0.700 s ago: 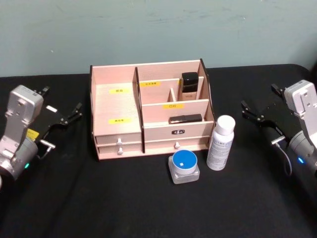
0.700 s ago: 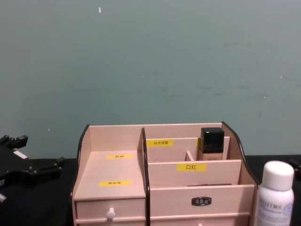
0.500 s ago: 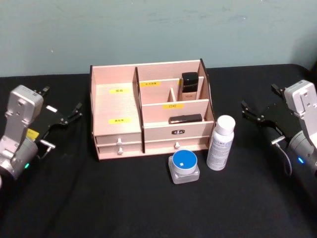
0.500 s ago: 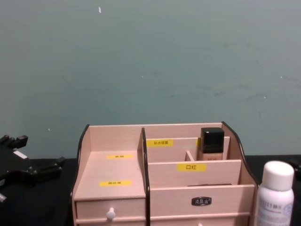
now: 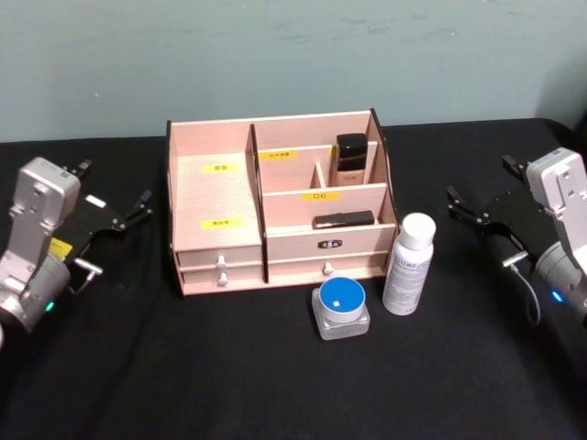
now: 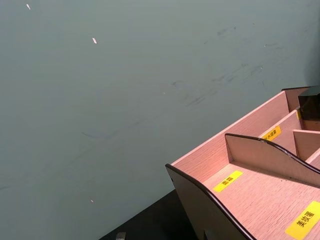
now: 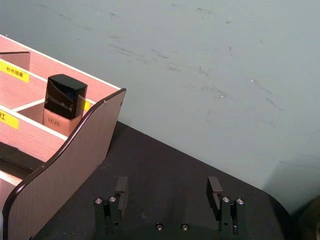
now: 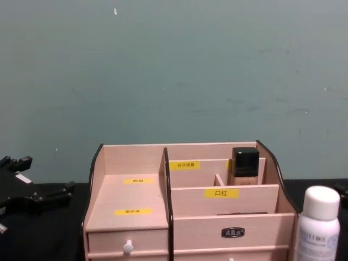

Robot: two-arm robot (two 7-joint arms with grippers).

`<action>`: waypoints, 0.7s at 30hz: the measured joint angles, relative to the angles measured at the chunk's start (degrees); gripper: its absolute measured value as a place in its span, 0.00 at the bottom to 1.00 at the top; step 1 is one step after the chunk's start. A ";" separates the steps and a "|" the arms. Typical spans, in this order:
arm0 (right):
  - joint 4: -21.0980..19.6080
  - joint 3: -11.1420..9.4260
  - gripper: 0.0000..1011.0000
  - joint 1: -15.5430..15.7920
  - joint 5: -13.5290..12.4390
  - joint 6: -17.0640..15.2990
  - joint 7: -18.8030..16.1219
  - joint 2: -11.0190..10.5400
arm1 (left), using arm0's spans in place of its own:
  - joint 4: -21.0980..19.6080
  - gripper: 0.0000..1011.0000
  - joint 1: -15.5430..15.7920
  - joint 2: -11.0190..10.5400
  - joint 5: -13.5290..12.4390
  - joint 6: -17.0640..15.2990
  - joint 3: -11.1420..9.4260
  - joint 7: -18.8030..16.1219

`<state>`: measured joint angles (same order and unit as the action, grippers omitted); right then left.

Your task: Pick up the facial cleanser and watermelon frost from the table and place them into the tiered storage box.

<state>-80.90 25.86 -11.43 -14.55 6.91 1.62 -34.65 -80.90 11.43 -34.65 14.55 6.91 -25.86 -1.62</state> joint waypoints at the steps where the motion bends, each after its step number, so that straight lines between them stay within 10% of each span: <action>1: 0.00 0.00 0.99 0.00 0.00 0.00 0.00 0.00 | 0.00 1.00 0.00 0.00 0.00 0.00 0.00 0.00; 21: 0.00 0.00 0.99 0.00 0.00 0.00 0.00 0.00 | 0.00 1.00 0.00 0.00 0.00 0.00 0.00 0.00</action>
<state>-80.90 25.86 -11.43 -14.55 6.91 1.62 -34.64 -80.90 11.43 -34.65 14.55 6.90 -25.86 -1.62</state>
